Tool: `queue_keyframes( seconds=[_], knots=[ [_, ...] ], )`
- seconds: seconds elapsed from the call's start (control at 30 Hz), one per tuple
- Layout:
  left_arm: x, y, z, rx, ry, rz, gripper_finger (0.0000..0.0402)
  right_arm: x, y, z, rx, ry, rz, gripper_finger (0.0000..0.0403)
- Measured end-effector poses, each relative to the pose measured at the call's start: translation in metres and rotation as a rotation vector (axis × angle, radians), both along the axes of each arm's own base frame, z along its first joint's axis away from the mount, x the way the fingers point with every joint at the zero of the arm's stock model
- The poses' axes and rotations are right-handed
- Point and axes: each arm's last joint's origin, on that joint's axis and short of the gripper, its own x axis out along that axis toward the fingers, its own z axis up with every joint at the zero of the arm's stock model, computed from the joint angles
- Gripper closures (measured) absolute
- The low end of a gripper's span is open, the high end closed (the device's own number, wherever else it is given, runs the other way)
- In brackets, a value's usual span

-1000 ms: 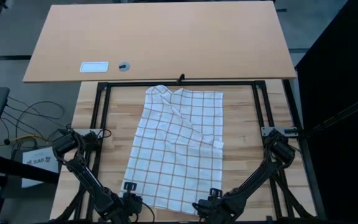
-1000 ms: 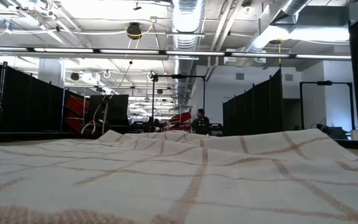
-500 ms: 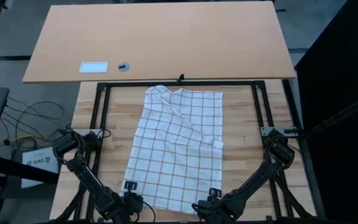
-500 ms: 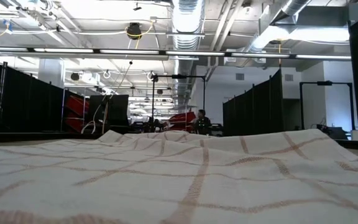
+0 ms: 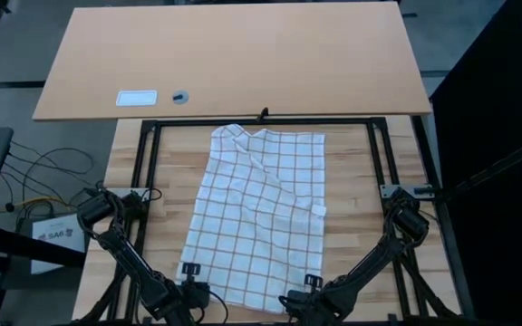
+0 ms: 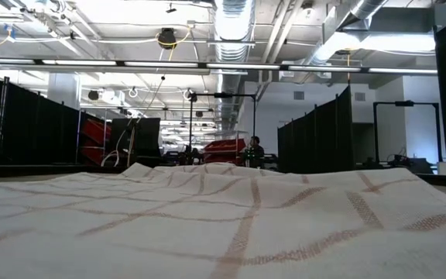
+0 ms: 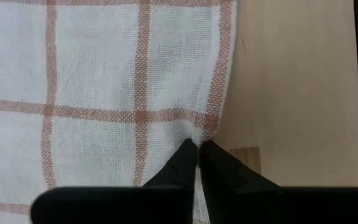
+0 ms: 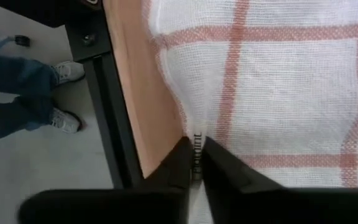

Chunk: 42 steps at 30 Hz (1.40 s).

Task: Roll towel
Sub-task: Fold the white checkered towel

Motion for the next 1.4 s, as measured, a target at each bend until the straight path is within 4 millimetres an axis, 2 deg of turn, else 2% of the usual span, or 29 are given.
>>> queue_keyframes(
  seconds=[0.2,0.3,0.43,0.53,0.77,1.07,1.23,1.3,1.4],
  knots=[
    [-0.006,-0.003,0.002,-0.022,0.048,0.035,0.0401,-0.007,0.008,0.003,0.015,0.001,-0.027,0.0401],
    [-0.007,-0.010,0.012,-0.037,0.047,0.043,0.0401,-0.011,0.013,0.016,0.029,0.003,-0.017,0.0401],
    [-0.005,-0.013,0.034,-0.065,0.010,0.072,0.0401,-0.018,0.009,0.032,0.000,0.041,-0.010,0.0402],
    [-0.005,-0.007,0.051,-0.088,-0.025,0.118,0.0401,-0.023,0.002,0.048,-0.032,0.055,-0.014,0.0402],
    [-0.013,0.006,0.100,-0.285,-0.097,0.218,0.0401,-0.036,-0.005,0.085,-0.021,0.023,-0.001,0.0403],
    [-0.014,-0.004,0.135,-0.576,-0.158,0.221,0.0402,-0.065,0.005,0.124,0.066,-0.054,0.014,0.0403],
    [-0.007,-0.008,0.169,-0.682,-0.168,0.206,0.0402,-0.078,0.004,0.143,0.102,-0.082,0.020,0.0403],
    [-0.003,-0.006,0.183,-0.694,-0.191,0.190,0.0402,-0.083,-0.001,0.153,0.082,-0.104,0.015,0.0403],
    [0.002,0.010,0.201,-0.578,-0.201,0.191,0.0401,-0.088,-0.020,0.163,-0.037,-0.125,-0.012,0.0403]
  ],
)
